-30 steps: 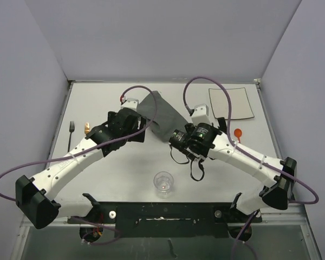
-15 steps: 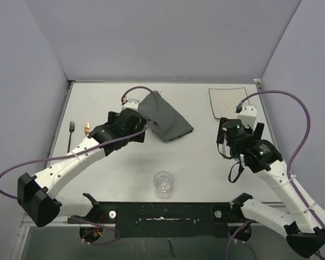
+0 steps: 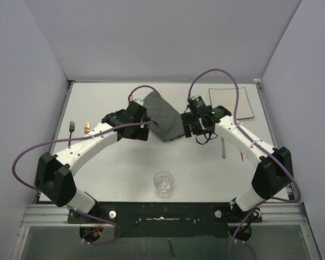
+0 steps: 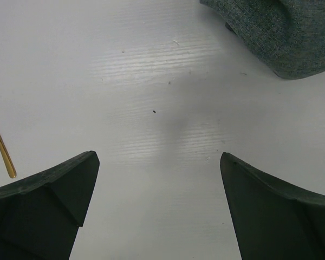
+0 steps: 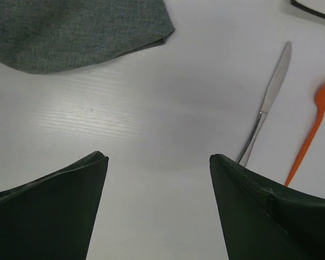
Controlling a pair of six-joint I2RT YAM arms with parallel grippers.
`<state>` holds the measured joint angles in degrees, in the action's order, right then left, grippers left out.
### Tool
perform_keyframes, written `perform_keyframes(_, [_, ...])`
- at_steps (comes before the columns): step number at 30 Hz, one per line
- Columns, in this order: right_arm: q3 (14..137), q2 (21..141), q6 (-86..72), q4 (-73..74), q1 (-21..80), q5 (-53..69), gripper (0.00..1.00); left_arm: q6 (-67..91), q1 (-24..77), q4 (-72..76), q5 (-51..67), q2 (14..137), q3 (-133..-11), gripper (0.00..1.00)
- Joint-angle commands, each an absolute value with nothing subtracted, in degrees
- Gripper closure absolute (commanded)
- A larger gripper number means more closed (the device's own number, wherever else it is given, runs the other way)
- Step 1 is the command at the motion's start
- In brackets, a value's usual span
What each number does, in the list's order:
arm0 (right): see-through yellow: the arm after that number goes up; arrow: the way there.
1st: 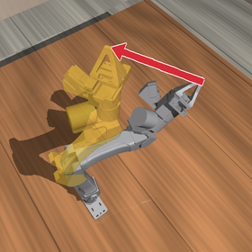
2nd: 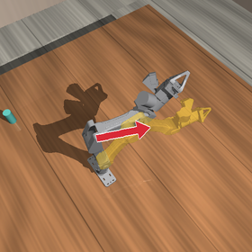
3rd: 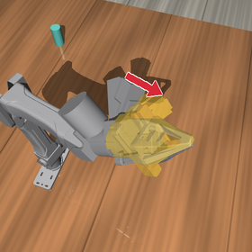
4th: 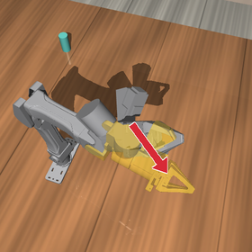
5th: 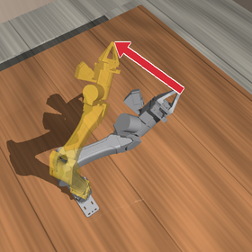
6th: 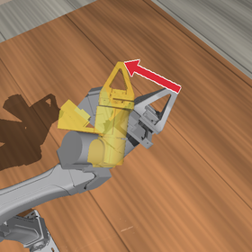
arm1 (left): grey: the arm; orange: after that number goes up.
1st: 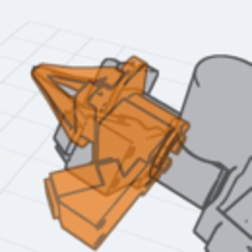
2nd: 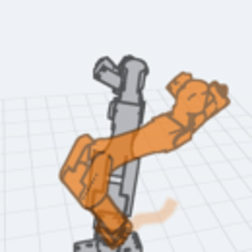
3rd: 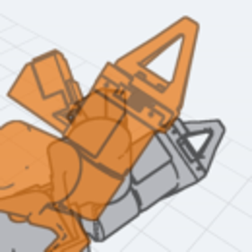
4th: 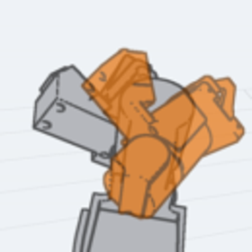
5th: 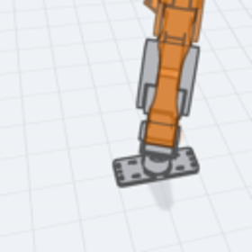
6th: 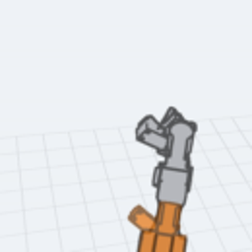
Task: Set the dinner table for one person
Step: Flatten out the napkin at the center of the board.
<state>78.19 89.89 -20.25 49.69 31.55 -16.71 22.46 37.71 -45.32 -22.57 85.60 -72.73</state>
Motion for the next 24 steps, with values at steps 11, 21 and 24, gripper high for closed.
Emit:
perform_keyframes(11, [72.42,87.46,-8.42,30.10,41.92,-6.42,0.38,34.24,23.40,-39.23,3.41,86.22,-71.32,0.07])
perform_keyframes(21, [78.73,102.72,3.32,23.91,51.05,-11.64,0.42,36.07,20.24,-39.40,5.00,86.08,-69.25,0.11])
perform_keyframes(24, [80.87,107.01,4.54,22.79,51.50,-14.08,0.43,35.66,19.58,-38.59,3.97,84.25,-67.88,0.11])
